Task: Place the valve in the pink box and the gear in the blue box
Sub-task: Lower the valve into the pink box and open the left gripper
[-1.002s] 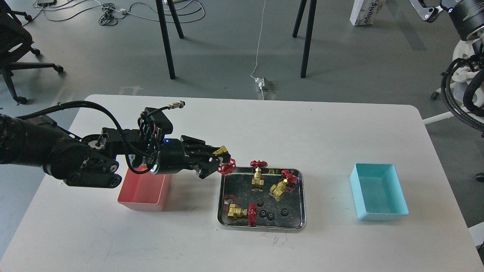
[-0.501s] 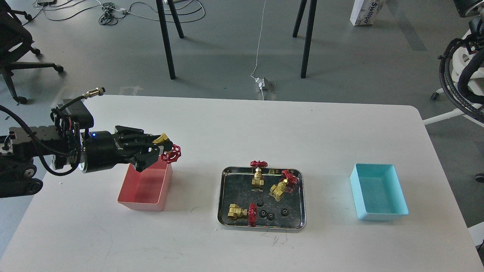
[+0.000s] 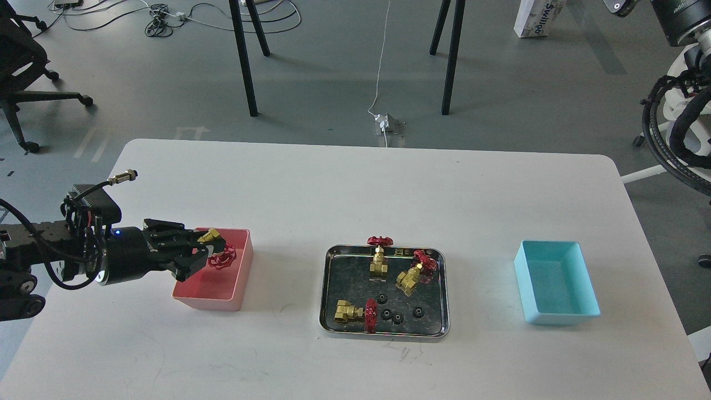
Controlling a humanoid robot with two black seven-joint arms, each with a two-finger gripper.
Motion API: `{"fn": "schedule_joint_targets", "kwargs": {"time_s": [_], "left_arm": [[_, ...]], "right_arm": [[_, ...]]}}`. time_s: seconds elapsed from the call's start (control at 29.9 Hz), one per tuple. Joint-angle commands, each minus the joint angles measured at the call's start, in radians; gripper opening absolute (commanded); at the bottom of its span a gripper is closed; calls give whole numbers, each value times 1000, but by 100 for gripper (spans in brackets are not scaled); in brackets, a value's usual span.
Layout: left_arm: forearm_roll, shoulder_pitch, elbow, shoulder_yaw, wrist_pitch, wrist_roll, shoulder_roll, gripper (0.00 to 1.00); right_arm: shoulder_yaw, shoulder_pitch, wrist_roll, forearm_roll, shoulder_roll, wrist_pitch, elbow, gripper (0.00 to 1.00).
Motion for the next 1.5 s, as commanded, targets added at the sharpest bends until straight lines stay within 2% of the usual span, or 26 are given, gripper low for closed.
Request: {"fn": "schedule_joint_targets", "kwargs": {"time_s": [0.0,0.1,0.2,0.33,0.53,1.0,1.34,1.47], "left_arm": [[-4,56,86,-4,0,0,-21,19],[-3,109,144,-47,0,0,-67,20],[-3,141,147,-95,0,0,-72,20],[-6,161,158,-101,0,0,-76,20],[-10,202,241,-104,0,0,-113,20],[-9,235,246,-141,0,0,-118,31],[-6,235,244,-141,0,0,-118,35],[-6,232,243,-147,0,0,-118,42]], "right_arm": [[3,-12,3,2,1,6,5,99],[6,-15,3,2,-1,11,7,99],[6,-15,3,2,-1,11,7,99],[6,-27,5,2,-1,11,7,99],[12,-44,5,2,-2,12,16,99],[14,-50,6,-1,-9,12,13,99],[14,-58,6,-1,-9,12,14,99],[14,-60,6,-1,-9,14,14,99]]}}
